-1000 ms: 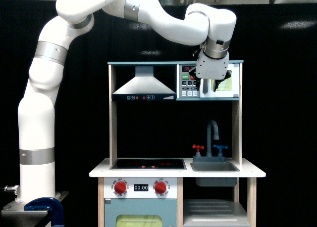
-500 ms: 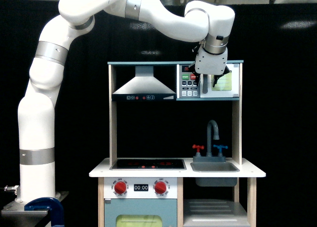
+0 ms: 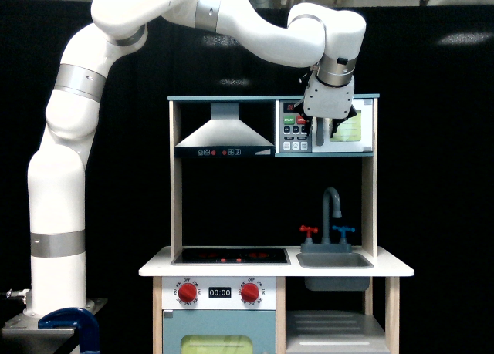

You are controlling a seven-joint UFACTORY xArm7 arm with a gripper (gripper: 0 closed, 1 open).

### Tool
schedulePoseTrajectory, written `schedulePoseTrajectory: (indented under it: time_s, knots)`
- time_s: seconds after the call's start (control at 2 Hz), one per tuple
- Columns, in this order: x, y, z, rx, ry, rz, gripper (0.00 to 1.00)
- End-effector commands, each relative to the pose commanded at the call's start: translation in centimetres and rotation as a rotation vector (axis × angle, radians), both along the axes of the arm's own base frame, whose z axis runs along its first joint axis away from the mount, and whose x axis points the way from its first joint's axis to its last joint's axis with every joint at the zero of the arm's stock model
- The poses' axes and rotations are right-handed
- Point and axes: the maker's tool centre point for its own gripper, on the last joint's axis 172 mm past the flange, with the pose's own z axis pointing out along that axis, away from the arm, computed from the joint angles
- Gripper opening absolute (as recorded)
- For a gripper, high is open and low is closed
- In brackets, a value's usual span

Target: Open the oven door

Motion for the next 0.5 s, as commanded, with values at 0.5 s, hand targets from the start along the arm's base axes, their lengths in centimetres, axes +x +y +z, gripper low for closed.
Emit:
schedulePoseTrajectory:
  time_s: [0.5]
  knots:
    - [-0.30,-0.10,0.30,0.000,0.000,0.000,0.00]
